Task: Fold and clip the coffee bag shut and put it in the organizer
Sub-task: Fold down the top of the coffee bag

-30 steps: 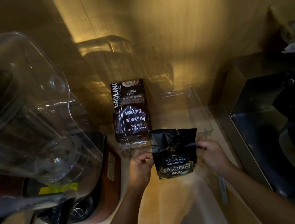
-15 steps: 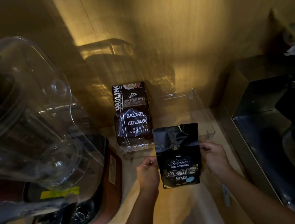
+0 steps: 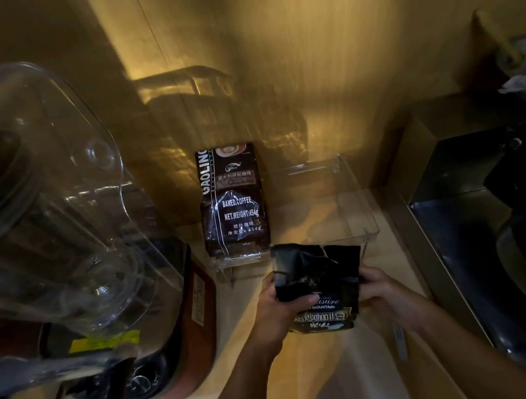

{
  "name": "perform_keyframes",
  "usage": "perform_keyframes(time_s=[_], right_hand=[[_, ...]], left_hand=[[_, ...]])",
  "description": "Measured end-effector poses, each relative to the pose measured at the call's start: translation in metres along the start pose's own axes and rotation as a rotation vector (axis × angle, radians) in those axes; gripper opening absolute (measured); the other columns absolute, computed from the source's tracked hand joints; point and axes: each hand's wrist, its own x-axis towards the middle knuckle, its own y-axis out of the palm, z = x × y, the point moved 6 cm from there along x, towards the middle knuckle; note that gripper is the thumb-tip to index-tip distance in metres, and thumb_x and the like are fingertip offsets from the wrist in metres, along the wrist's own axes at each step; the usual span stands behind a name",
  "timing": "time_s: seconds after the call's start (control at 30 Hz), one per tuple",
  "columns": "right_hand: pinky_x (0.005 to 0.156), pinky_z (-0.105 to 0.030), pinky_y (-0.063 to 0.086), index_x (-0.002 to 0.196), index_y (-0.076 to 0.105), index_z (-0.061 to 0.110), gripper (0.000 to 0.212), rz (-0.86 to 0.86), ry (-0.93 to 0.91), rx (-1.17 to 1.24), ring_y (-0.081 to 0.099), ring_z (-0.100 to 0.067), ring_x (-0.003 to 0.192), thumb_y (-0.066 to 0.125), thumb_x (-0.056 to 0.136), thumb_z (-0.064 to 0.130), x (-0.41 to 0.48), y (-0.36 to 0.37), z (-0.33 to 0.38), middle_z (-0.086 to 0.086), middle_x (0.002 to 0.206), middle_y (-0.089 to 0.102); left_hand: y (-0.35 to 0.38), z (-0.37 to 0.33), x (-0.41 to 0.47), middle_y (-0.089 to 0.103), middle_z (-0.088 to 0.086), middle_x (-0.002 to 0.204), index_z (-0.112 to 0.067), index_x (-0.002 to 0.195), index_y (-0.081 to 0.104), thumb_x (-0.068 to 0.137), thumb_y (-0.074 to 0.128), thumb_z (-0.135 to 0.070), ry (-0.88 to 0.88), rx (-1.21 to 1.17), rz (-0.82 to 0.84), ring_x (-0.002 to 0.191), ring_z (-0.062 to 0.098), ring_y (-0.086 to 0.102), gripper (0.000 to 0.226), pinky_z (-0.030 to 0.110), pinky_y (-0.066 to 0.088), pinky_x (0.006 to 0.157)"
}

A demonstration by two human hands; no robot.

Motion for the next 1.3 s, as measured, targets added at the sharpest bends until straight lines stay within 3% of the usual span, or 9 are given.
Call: perform_keyframes(time_s=[0.2,0.3,0.4,0.5,0.63,0.8,1.0,1.2,1.3], right_hand=[[0.071,-0.026,0.054,0.112,0.057,0.011,0.057,0.064,0.08,-0.009,0.064,-0.02,0.097,0.059,0.057,-0.004,-0.007,-0.006,-0.012,-0.009,0.106,0.067],[0.079,-0.031,0.054,0.107,0.06,0.013,0.059,-0.142,0.083,-0.367,0.06,-0.024,0.105,0.083,0.054,0.005,0.0,-0.015,-0.015,-0.013,0.116,0.058],[0.078,-0.034,0.053,0.106,0.057,0.002,0.06,-0.31,-0.024,-0.354,0.062,-0.03,0.099,0.083,0.052,-0.003,0.005,-0.013,-0.015,-0.02,0.108,0.062],[0.057,-0.021,0.052,0.081,0.057,0.017,0.048,-0.358,-0.125,-0.319,0.063,-0.01,0.072,0.081,0.05,-0.01,0.006,-0.01,-0.011,-0.003,0.081,0.061],[0.055,-0.006,0.042,0.048,0.059,0.024,0.039,-0.392,-0.182,-0.402,0.052,0.004,0.063,0.079,0.052,-0.01,0.014,-0.008,-0.004,0.007,0.073,0.047],[0.064,-0.027,0.051,0.079,0.066,0.013,0.036,-0.417,-0.169,-0.34,0.066,-0.017,0.076,0.083,0.049,0.0,0.011,-0.01,-0.006,0.001,0.084,0.068],[0.061,-0.02,0.055,0.096,0.065,0.001,0.049,-0.37,-0.162,-0.14,0.07,-0.011,0.079,0.077,0.055,0.024,0.002,0.0,-0.003,0.016,0.086,0.073],[0.065,-0.031,0.057,0.107,0.062,0.009,0.049,-0.364,-0.125,0.05,0.069,-0.028,0.09,0.076,0.062,0.022,-0.005,0.004,-0.01,-0.007,0.098,0.074],[0.079,-0.045,0.055,0.107,0.06,0.006,0.045,-0.389,-0.091,0.128,0.066,-0.035,0.094,0.073,0.067,0.02,-0.005,0.007,-0.013,-0.02,0.105,0.069]], left_hand=[[0.002,0.002,0.0,0.053,0.027,0.124,-0.006,0.096,0.067,0.049,0.085,-0.014,0.03,-0.021,-0.014,0.106,0.039,0.059,0.051,0.042,0.056,0.08],[0.006,0.0,-0.002,0.052,0.027,0.125,-0.004,0.099,0.065,0.052,0.085,-0.01,0.044,-0.017,-0.008,0.109,0.04,0.056,0.052,0.054,0.051,0.09],[0.008,-0.005,-0.001,0.053,0.027,0.122,-0.008,0.094,0.067,0.058,0.08,-0.002,0.088,0.056,-0.001,0.11,0.041,0.055,0.039,0.059,0.047,0.092],[0.008,-0.012,-0.001,0.057,0.024,0.118,-0.01,0.087,0.069,0.058,0.081,0.001,0.145,0.136,-0.024,0.109,0.039,0.055,0.033,0.059,0.047,0.091],[0.005,-0.016,0.002,0.059,0.023,0.113,-0.003,0.083,0.071,0.054,0.081,0.005,0.176,0.185,-0.082,0.109,0.042,0.054,0.032,0.061,0.045,0.092],[0.0,-0.018,-0.004,0.058,0.021,0.113,-0.008,0.072,0.072,0.061,0.079,-0.001,0.154,0.153,-0.021,0.107,0.039,0.055,0.015,0.055,0.05,0.09],[0.001,-0.016,-0.016,0.057,0.022,0.121,0.0,0.095,0.068,0.074,0.068,-0.008,0.062,-0.071,-0.027,0.102,0.031,0.063,0.022,0.037,0.055,0.08],[0.011,-0.006,-0.026,0.065,0.021,0.115,-0.003,0.107,0.063,0.073,0.064,-0.024,-0.137,-0.427,-0.024,0.1,0.032,0.065,0.04,0.036,0.054,0.074],[0.013,0.002,-0.029,0.063,0.022,0.118,-0.001,0.109,0.061,0.081,0.058,-0.024,-0.212,-0.541,-0.064,0.103,0.034,0.062,0.037,0.038,0.053,0.074]])
